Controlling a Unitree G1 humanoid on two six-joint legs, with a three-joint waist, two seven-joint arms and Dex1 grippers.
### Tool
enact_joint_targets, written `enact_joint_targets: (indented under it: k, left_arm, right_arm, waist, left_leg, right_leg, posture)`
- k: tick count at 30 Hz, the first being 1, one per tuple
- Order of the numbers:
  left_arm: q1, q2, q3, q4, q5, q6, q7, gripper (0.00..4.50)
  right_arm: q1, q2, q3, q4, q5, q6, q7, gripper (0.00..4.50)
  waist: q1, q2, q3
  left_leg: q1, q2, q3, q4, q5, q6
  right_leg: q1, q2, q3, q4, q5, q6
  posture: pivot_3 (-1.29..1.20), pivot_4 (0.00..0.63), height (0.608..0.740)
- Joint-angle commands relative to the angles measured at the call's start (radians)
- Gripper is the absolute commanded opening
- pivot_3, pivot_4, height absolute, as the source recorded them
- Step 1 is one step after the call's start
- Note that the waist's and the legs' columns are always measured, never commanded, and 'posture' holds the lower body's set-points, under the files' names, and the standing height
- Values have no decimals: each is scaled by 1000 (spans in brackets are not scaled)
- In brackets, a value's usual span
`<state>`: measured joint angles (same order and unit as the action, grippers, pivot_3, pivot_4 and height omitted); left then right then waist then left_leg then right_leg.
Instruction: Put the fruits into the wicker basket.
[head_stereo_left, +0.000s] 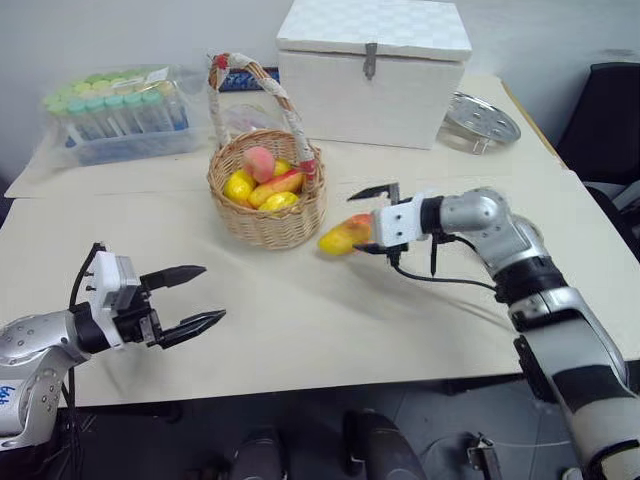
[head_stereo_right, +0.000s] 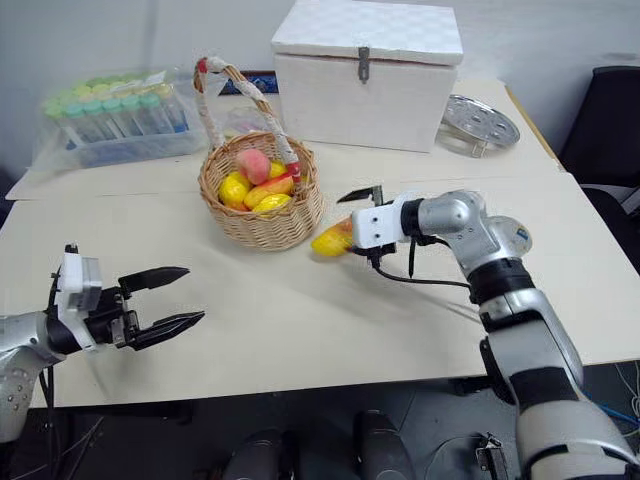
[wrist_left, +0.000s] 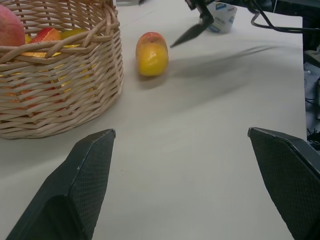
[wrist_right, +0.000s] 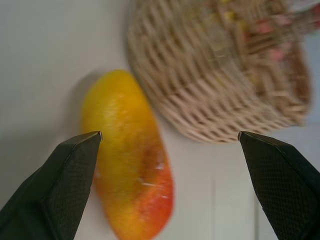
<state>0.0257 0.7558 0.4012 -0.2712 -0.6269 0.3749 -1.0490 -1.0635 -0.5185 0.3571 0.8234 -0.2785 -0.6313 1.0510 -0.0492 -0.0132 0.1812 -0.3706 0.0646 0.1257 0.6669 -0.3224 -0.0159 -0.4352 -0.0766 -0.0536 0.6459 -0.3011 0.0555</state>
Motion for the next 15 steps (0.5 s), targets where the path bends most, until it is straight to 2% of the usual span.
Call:
enact_joint_targets:
  k: [1, 8, 13, 15]
  left_arm:
    - [-16, -13, 4, -29, -20, -18, 16, 4464]
    - [-22, -37, -8, -95, -73, 26, 53, 4464]
    - [-22, -35, -17, -101, -85, 35, 54, 4464]
    - [-18, -37, -9, -81, -83, 20, 42, 4464]
  right_arm:
    - [-100, 11, 16, 75, -5, -30, 51, 4500]
    - [-236, 108, 67, 295, -81, -33, 26, 4500]
    - [-282, 168, 97, 419, -123, 41, 110, 4500]
    - [-300, 188, 101, 442, -136, 63, 91, 4500]
  waist:
    - [-6, 0, 0]
    - [-24, 0, 0]
    - [-33, 0, 0]
    - [-34, 0, 0]
  left_leg:
    - [0, 0, 1, 0, 0, 1]
    - [2, 0, 1, 1, 3, -2]
    - [2, 0, -1, 0, 4, -3]
    - [2, 0, 0, 0, 5, -3]
  right_leg:
    - [0, 0, 0, 0, 0, 1]
    - [0, 0, 1, 0, 0, 1]
    - [-1, 0, 1, 4, 0, 0]
    - [-2, -1, 1, 8, 0, 0]
  posture:
    - [0, 150, 740]
    - [0, 150, 740]
    - [0, 150, 740]
    - [0, 150, 740]
